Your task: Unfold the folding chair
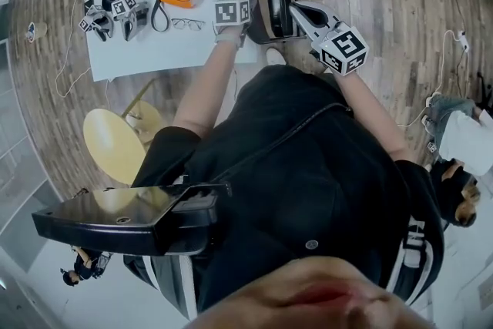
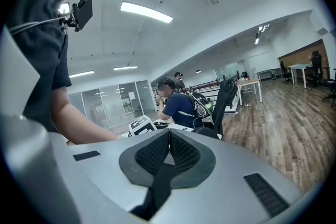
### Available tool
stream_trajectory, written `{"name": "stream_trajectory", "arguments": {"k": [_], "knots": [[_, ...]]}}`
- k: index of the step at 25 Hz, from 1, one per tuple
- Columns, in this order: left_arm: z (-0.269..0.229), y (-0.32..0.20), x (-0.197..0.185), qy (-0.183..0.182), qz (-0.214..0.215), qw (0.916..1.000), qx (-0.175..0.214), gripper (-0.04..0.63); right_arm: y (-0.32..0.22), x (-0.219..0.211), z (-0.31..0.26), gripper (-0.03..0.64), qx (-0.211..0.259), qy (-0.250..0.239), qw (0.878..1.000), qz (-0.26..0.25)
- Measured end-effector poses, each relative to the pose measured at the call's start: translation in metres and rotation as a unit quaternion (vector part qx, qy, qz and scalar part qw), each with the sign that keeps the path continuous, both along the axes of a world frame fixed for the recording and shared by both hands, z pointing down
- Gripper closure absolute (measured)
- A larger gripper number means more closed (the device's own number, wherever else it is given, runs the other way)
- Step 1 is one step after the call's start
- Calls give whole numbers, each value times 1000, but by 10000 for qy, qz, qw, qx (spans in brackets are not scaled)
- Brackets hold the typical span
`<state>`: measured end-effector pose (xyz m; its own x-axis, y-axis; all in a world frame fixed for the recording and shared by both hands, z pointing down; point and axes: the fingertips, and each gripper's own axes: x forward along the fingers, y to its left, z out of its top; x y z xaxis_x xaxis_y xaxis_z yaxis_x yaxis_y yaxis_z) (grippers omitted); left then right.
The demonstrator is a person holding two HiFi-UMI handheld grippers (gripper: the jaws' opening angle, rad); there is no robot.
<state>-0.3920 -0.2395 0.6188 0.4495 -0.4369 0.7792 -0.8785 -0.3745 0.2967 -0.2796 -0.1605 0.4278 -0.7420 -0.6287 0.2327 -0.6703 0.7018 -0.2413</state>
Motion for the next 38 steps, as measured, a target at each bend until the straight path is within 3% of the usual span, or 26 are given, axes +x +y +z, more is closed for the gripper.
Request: {"name": "stream_trajectory", "arguments": {"k": [6, 22, 30, 38], "knots": [[3, 0, 3, -6, -118, 9998, -166, 457, 3, 12, 5, 607, -111, 11, 9998, 158], [-8, 6, 19, 155, -610, 9971, -422, 500, 8, 65, 30, 607, -503, -70, 9968, 619], [-16, 7, 62, 5, -637, 9973, -357, 502, -6, 89, 99, 607, -1316, 87, 9876, 856], [-24, 7, 107, -16, -685, 9974, -225, 506, -26, 93, 205, 605, -2048, 773, 9714, 926]]}}
